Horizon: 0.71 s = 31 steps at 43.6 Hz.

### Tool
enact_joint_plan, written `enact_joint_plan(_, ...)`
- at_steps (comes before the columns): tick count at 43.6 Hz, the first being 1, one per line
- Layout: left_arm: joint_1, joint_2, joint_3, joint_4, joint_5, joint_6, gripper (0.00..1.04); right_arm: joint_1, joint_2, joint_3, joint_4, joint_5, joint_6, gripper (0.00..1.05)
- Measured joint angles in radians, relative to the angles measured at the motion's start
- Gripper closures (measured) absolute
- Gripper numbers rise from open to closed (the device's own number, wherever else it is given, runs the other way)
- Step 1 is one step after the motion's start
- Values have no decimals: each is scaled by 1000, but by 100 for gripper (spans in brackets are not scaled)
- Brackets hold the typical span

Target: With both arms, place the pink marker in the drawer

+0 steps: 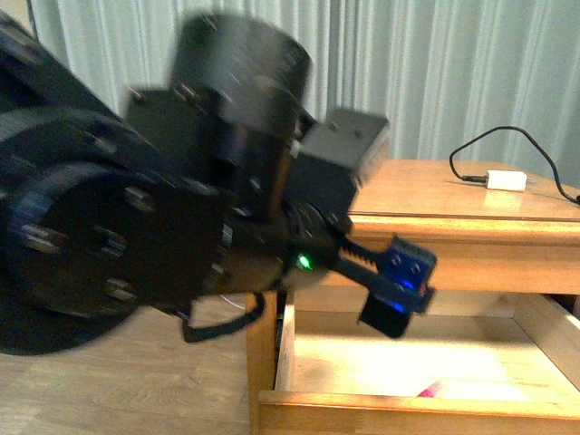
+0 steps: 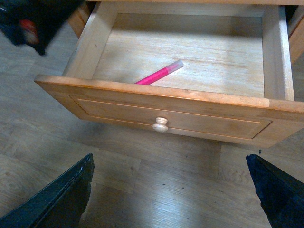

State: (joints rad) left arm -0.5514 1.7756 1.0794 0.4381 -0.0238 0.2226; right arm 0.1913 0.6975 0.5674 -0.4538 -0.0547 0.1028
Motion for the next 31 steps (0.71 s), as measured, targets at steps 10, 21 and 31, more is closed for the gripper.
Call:
enact_joint_plan(10, 108, -380, -245, 29, 0, -43, 6, 0, 0, 0, 0, 0, 0, 8)
enact_joint_plan(21, 267, -830, -488, -94, 28, -101, 6, 0, 0, 0, 0, 0, 0, 8)
enact_joint_plan(31, 440, -1269, -729, -326, 6, -203, 6, 0, 0, 0, 0, 0, 0, 8)
